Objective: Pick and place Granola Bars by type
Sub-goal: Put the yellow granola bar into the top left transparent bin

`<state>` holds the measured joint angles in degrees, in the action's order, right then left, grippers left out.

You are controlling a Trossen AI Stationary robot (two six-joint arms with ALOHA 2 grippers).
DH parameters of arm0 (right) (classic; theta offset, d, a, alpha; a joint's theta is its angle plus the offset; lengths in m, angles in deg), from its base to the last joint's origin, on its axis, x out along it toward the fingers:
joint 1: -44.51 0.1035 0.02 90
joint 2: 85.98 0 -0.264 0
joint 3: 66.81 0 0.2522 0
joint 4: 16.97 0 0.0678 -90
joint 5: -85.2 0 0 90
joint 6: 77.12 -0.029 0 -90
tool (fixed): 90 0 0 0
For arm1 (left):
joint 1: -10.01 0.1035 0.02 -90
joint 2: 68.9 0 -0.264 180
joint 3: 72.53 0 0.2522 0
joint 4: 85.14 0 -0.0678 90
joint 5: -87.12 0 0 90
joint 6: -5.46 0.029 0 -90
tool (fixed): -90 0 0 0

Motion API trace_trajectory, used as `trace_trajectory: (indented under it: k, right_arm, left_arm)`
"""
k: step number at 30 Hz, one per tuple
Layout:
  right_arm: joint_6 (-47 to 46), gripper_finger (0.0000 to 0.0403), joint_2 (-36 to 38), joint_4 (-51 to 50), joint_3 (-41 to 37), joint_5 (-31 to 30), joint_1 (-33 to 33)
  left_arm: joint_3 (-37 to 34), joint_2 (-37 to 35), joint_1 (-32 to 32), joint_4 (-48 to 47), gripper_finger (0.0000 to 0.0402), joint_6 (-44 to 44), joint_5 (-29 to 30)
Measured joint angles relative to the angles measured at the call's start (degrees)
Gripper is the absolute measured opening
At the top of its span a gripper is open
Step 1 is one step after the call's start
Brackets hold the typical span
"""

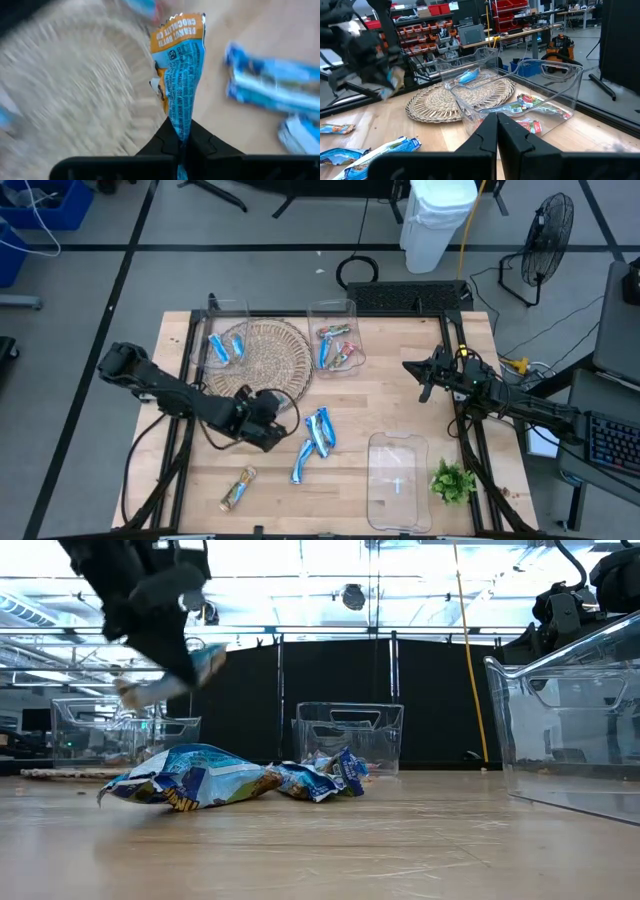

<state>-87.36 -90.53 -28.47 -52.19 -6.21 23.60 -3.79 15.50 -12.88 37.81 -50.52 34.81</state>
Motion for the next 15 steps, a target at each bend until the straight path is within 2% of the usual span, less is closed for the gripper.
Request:
trace_trajectory:
  k: [3, 5, 10, 15]
  right_arm:
    - [0.0, 0.0000, 0.0, 0.0, 0.0, 0.0, 0.0]
    - [0.0, 0.0000, 0.0, 0.0, 0.0, 0.0, 0.0]
    - [0.0, 0.0000, 0.0, 0.0, 0.0, 0.0, 0.0]
    - [0.0, 0.0000, 0.0, 0.0, 0.0, 0.0, 0.0]
  left_arm:
    - [0.0, -2.6, 0.1, -0.6, 0.0012, 3.3, 5.9]
    - [0.0, -4.0, 0.6, -0.9, 0.0011, 5.4, 7.4]
    - [-2.1, -6.7, 2.9, 1.6, 0.0008, 10.1, 7.5]
    - [-10.4, -10.3, 6.3, 8.5, 0.0007, 11.2, 6.3]
